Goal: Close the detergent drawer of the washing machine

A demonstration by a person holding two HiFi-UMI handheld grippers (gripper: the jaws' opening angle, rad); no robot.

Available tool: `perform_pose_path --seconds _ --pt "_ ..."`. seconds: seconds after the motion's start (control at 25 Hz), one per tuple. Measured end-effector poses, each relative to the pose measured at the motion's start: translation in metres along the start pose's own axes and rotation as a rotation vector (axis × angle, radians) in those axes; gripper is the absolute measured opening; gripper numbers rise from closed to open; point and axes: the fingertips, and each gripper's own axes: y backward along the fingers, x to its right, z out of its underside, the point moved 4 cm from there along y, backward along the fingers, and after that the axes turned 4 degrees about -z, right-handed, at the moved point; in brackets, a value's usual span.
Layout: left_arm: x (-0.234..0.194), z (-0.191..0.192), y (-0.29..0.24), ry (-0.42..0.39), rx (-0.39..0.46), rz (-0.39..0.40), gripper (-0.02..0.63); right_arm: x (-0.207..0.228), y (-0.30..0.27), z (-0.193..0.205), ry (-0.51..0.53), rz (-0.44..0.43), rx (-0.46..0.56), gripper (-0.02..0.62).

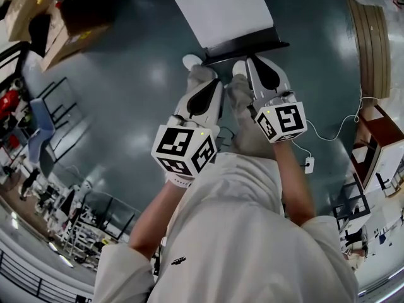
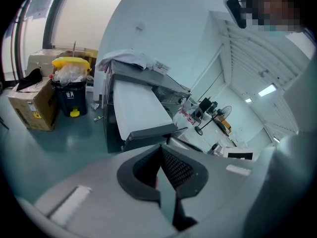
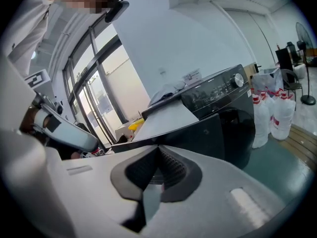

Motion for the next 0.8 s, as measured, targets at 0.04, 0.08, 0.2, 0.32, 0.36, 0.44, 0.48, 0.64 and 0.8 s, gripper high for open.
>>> perform_pose_path --seconds 0.04,0.08,0.2,0.32,0.36,0.44,0.48,0.64,0.8 --pt "-0.001 0.0 0.0 0.001 0.0 -0.001 0.015 0.0 0.0 0.0 -0.008 -0.004 0.0 0.003" --pt "-0.003 0.001 0.001 0.002 0.0 -0.002 0.015 0.0 0.0 0.001 -0.021 -0.007 0.001 0.003" --pt "-0.007 0.0 0.002 0.005 0.001 -0.007 0.015 0.002 -0.006 -0.003 -0.064 -0.018 0.015 0.002" --pt "-0.007 0.0 0.002 0.006 0.002 -0.01 0.015 0.006 -0.026 -0.015 -0.041 -0.026 0.018 0.002" --pt "-0.007 0.0 0.003 0.008 0.003 -0.011 0.015 0.007 -0.034 -0.019 -0.028 -0.03 0.018 0.002" --pt "-0.009 -0.002 0.005 0.014 0.005 -0.014 0.015 0.009 -0.048 -0.027 -0.013 -0.041 0.023 0.002" --pt "-0.011 -0.004 0.006 0.017 0.008 -0.017 0.015 0.009 -0.055 -0.032 -0.008 -0.045 0.029 0.002" --pt "-0.024 -0.012 0.007 0.029 0.017 -0.026 0.015 0.012 -0.082 -0.052 -0.006 -0.035 0.043 0.002" --pt "-0.034 -0.017 0.006 0.041 0.025 -0.032 0.015 0.02 -0.11 -0.07 -0.014 -0.016 0.055 0.002"
